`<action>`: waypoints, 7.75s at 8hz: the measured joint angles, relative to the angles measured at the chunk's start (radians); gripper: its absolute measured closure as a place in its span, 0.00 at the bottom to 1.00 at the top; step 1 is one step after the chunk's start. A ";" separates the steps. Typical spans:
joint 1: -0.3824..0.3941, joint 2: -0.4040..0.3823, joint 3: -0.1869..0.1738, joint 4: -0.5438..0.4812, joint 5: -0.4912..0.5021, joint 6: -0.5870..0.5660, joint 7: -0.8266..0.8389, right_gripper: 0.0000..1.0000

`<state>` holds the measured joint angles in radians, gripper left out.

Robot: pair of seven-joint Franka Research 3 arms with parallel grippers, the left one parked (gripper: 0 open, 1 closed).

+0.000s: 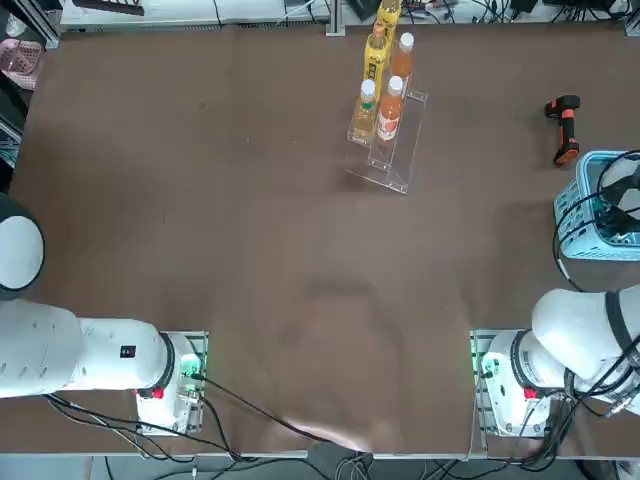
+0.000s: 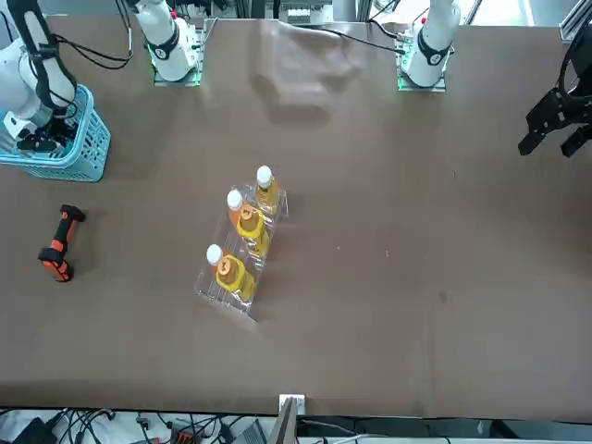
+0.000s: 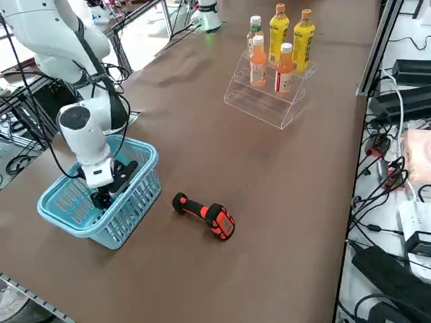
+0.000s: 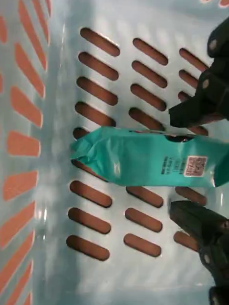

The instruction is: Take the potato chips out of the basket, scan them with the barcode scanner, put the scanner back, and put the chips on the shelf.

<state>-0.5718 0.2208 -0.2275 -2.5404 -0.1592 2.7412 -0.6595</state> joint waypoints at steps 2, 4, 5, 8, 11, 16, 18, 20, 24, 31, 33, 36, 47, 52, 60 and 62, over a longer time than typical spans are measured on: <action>-0.001 0.003 0.000 0.000 0.000 0.001 -0.001 0.36; -0.001 0.003 0.000 0.001 0.000 0.001 -0.003 0.55; -0.001 0.003 0.000 0.001 0.000 0.002 -0.004 0.60; -0.001 -0.002 0.001 0.002 0.000 0.002 -0.007 0.70; 0.002 -0.026 0.010 0.005 0.000 -0.017 -0.009 0.70; 0.012 -0.162 0.017 0.008 0.000 -0.201 -0.012 0.69; 0.012 -0.211 0.017 0.010 0.000 -0.280 -0.013 0.69; 0.012 -0.267 0.017 0.018 0.000 -0.357 -0.014 0.69; 0.043 -0.371 0.018 0.073 0.000 -0.539 -0.021 0.69; 0.356 -0.389 0.028 0.360 0.003 -0.795 0.039 0.67; 0.493 -0.357 0.030 0.360 0.005 -0.772 0.166 0.67; 0.674 -0.275 0.032 0.361 0.040 -0.698 0.394 0.67; 1.134 0.071 0.031 0.464 0.319 -0.444 1.182 0.67; 1.183 0.164 0.029 0.499 0.320 -0.356 1.238 0.67; 0.950 0.163 0.000 0.478 0.320 -0.363 0.752 0.67; 0.892 0.164 0.000 0.464 0.320 -0.363 0.656 0.65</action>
<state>0.3207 0.3848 -0.2276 -2.0761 0.1607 2.3782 -0.0031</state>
